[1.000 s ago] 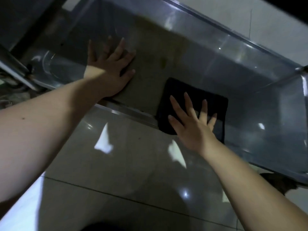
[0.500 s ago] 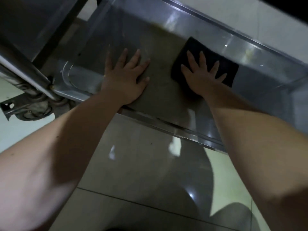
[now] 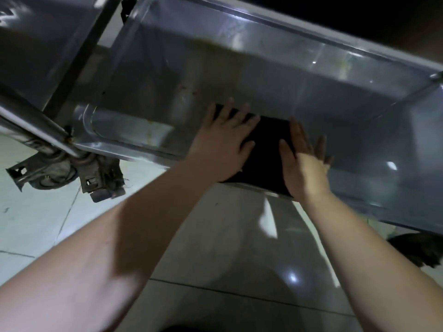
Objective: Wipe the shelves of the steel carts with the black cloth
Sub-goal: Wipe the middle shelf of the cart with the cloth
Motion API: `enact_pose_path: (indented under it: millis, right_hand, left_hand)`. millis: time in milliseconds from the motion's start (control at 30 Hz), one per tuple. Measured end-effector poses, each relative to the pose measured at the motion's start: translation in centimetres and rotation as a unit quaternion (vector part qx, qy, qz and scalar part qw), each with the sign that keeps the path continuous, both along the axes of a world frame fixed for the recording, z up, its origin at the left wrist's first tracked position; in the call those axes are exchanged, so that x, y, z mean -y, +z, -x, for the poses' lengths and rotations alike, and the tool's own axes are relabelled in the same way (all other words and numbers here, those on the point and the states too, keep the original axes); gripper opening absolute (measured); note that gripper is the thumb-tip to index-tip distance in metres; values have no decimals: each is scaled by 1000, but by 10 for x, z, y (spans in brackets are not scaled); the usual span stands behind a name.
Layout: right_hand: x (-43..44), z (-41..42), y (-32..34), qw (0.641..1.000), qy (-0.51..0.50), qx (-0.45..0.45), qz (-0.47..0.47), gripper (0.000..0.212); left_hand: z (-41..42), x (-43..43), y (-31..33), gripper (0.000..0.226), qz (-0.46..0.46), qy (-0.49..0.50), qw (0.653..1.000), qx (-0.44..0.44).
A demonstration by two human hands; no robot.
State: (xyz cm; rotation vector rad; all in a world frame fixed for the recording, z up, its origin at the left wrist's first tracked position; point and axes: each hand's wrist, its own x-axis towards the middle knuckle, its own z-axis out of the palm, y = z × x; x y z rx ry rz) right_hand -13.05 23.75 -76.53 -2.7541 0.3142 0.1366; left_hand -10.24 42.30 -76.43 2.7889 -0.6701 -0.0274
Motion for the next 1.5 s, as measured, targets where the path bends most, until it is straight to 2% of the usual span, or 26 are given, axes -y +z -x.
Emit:
enact_pose_path:
  millis: [100, 200, 367, 567, 733, 800, 900, 1000, 1133, 1333, 1500]
  right_hand:
    - [22, 9, -8, 1000, -9, -4, -5, 64]
    - [19, 14, -11, 1000, 17, -10, -15, 63]
    - [17, 12, -14, 994, 53, -69, 66, 51]
    - [16, 10, -16, 988, 60, -92, 112, 54]
    - [16, 12, -15, 988, 59, -85, 110, 55]
    - [17, 12, -15, 989, 57, -83, 105, 55]
    - [16, 12, -16, 991, 55, -75, 91, 54]
    - [15, 14, -15, 991, 53, -82, 91, 53]
    - [15, 13, -13, 989, 48, -97, 97, 54]
    - [15, 11, -12, 989, 51, -99, 98, 52]
    - [14, 11, -13, 988, 47, -102, 111, 54]
  left_hand:
    - [18, 45, -5, 60, -58, 4, 995, -80]
    - [8, 48, -16, 67, -85, 61, 992, -69]
    - [-58, 33, -15, 78, -105, 86, 989, -62]
    - [-119, 24, -11, 81, -112, 145, 979, -89]
    - [-81, 9, -8, 80, -97, 121, 984, -91]
    - [-50, -10, -11, 79, -108, 97, 985, -94]
    - [-6, -42, -15, 81, -133, 68, 987, -50]
    - [-2, -57, -18, 82, -144, 50, 987, -52]
    - [-42, -47, -17, 81, -134, 47, 989, -50]
    - [-131, -20, -3, 87, -130, 108, 982, -89]
    - [-132, -18, -1, 86, -131, 119, 979, -102]
